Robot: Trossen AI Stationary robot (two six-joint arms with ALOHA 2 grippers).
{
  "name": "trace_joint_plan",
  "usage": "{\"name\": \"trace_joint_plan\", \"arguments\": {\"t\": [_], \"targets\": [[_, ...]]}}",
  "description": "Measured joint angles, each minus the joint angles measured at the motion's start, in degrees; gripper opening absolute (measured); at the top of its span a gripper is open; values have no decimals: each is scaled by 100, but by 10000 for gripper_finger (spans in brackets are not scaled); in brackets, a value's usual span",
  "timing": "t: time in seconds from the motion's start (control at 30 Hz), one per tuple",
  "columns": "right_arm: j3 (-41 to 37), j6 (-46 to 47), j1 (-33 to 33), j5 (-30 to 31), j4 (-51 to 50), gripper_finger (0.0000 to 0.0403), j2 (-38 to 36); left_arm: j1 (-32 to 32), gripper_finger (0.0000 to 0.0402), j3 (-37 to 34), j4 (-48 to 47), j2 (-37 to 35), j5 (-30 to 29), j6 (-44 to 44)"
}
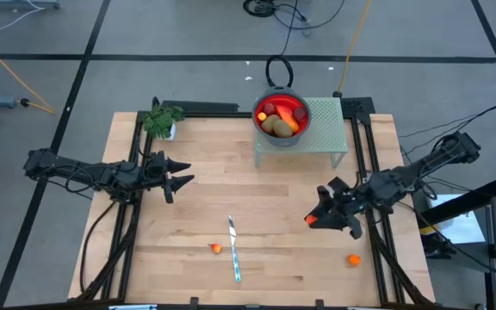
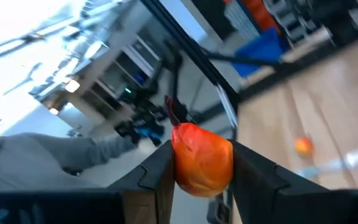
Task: Pick & Place Fruit
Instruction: Put the peach into the red strainer bowl on the shelf
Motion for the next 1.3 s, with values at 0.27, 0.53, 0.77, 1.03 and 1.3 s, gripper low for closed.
{"name": "trace_joint_plan", "arguments": {"t": [0.27, 0.53, 0.77, 1.03, 1.3], "targets": [[4, -464, 0, -63, 683, 121, -27, 0, 225, -1, 0, 2, 0, 0], [4, -820, 0, -52, 671, 121, -22, 0, 225, 0, 0, 0, 1, 0], [4, -2690, 0, -31, 666, 121, -22, 0, 225, 1, 0, 1, 0, 0], [4, -5097, 0, -24, 669, 121, -22, 0, 225, 0, 0, 0, 1, 3], [4, -7274, 0, 9, 735, 121, -22, 0, 225, 1, 0, 1, 0, 35]]}}
